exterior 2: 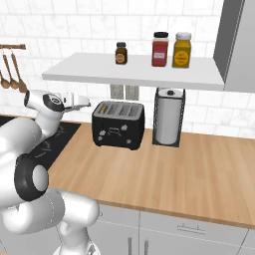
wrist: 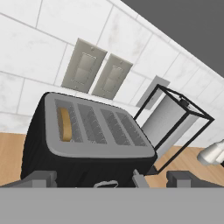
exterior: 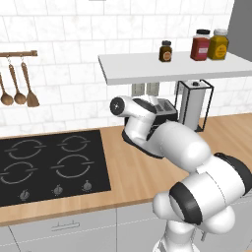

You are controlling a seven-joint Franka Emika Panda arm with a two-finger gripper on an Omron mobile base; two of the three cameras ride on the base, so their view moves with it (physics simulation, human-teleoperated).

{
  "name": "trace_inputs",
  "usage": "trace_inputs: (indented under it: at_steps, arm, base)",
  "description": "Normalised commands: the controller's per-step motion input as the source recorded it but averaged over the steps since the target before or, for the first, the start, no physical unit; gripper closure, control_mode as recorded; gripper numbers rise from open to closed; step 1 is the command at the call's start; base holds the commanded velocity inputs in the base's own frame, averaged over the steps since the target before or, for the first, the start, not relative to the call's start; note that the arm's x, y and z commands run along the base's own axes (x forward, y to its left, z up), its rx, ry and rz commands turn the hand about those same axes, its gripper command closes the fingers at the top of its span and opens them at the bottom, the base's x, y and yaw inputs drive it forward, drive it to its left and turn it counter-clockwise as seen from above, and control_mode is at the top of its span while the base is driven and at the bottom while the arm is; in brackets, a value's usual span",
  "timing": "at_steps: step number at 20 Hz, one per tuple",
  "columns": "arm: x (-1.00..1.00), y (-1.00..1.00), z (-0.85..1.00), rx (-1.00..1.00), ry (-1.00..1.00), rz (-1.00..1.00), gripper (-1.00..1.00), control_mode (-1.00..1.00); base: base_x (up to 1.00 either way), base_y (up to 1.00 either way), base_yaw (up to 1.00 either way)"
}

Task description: Start the toaster. Once the lever pops up, take the bread to the plate on the dining counter.

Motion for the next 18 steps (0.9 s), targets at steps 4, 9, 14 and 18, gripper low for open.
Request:
trace_inputs:
  at_steps: [4, 9, 14, 18]
  arm:
    - [0.00, 0.00, 0.00, 0.00, 0.00, 0.00, -1.00, -1.00]
    - [0.00, 0.00, 0.00, 0.00, 0.00, 0.00, -1.00, -1.00]
    - [0.00, 0.00, 0.00, 0.00, 0.00, 0.00, -1.00, -1.00]
    - [0.00, 0.00, 0.00, 0.00, 0.00, 0.00, -1.00, -1.00]
  base:
    - [0.00, 0.00, 0.00]
    - [0.00, 0.00, 0.00]
    - [0.00, 0.00, 0.00]
    - [0.00, 0.00, 0.00]
